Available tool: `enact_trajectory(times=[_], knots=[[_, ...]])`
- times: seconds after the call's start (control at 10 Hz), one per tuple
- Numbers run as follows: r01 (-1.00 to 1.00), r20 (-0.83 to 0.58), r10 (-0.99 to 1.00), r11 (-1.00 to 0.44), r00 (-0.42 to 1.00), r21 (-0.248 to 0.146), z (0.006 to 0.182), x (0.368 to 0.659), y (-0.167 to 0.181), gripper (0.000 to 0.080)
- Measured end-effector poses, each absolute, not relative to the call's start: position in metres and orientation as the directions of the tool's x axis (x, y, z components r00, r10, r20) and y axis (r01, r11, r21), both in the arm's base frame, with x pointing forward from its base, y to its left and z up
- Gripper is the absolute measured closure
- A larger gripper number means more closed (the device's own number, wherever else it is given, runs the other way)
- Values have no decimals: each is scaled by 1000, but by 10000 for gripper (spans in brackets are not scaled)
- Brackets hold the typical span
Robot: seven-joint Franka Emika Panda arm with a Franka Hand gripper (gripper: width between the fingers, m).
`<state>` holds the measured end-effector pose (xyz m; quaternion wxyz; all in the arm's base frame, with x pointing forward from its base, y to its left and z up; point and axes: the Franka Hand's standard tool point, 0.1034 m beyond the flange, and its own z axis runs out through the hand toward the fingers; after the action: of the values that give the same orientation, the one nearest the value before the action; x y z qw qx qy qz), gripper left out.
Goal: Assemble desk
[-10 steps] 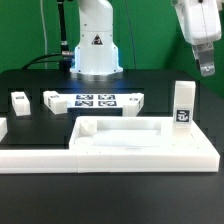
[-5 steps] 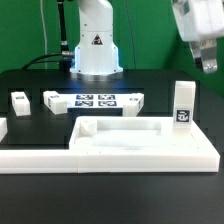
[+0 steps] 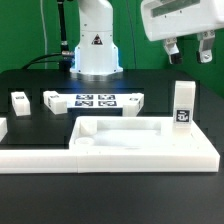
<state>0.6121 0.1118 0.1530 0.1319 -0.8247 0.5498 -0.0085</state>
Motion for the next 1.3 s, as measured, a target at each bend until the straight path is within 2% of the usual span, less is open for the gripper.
enact_trajectory(times=[0.1, 0.2, 0.4, 0.6, 0.7, 1.0, 1.1, 1.3], knots=[[-878, -116, -884, -418, 452, -234, 153, 612, 112, 150], [-809, -80, -821, -533, 565, -248, 148, 607, 111, 150], [-677, -56, -683, -706, 728, -208, 120, 558, 103, 150], [-458, 25, -470, -871, 883, -176, 93, 526, 70, 150], [-446, 34, -457, -880, 889, -161, 85, 516, 62, 150], [-439, -3, -444, -884, 896, -161, 84, 515, 61, 150], [-427, -144, -407, -889, 902, -166, 70, 499, 45, 150], [-454, -384, -362, -873, 849, -181, 56, 481, 20, 150]])
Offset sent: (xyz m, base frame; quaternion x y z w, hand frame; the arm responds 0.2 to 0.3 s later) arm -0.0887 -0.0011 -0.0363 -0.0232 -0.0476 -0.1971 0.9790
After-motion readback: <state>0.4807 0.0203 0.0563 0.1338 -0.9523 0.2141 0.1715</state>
